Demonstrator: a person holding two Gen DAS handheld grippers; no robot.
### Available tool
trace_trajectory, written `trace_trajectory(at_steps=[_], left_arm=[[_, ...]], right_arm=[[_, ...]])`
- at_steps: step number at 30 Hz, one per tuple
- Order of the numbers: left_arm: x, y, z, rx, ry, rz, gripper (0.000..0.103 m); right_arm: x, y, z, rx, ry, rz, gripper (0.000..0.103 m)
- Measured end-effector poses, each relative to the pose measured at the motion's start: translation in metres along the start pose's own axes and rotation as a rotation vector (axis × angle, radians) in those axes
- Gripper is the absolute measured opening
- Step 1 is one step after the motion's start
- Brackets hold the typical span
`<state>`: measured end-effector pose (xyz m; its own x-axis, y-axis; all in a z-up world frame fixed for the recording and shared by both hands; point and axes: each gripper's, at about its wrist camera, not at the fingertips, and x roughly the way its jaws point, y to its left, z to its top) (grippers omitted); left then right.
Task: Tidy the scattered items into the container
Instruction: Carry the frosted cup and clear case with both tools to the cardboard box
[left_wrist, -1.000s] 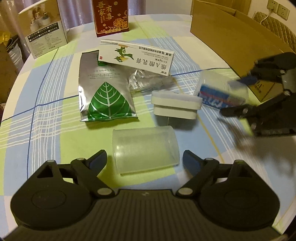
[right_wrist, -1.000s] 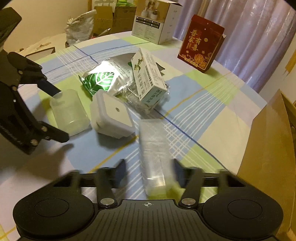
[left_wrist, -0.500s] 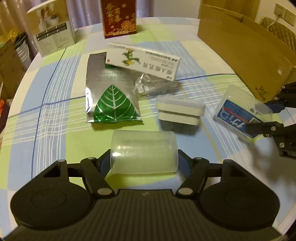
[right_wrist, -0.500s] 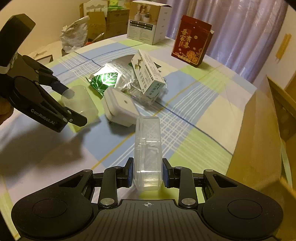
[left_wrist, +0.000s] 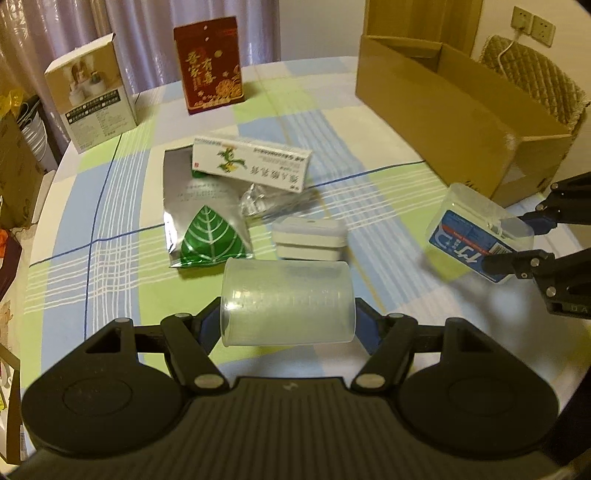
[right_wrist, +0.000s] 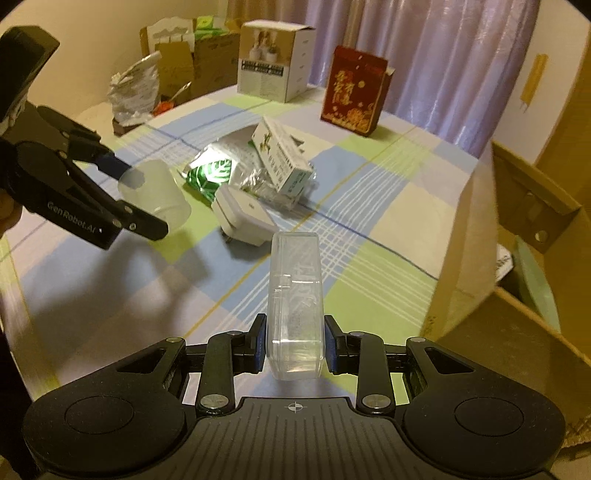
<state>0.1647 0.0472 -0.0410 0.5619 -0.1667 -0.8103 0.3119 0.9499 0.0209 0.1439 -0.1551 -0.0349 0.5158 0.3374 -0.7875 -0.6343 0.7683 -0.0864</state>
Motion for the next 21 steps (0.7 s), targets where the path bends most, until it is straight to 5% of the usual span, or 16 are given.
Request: trace_trajectory(at_steps=[12,21], left_arm=[[-0.033,-0.043,0.024,0.048,-0.071,-0.050,0.068],[-0.036,-0.090,0.073,0.136,-0.130,-0.101,0.068]], right_arm=[[-0.061,-0.021,-0.001,0.062,-0.072,-0.062,0.033],[-0.099,-0.074,0.002,0.115,-0.128,-0.147,0.033]])
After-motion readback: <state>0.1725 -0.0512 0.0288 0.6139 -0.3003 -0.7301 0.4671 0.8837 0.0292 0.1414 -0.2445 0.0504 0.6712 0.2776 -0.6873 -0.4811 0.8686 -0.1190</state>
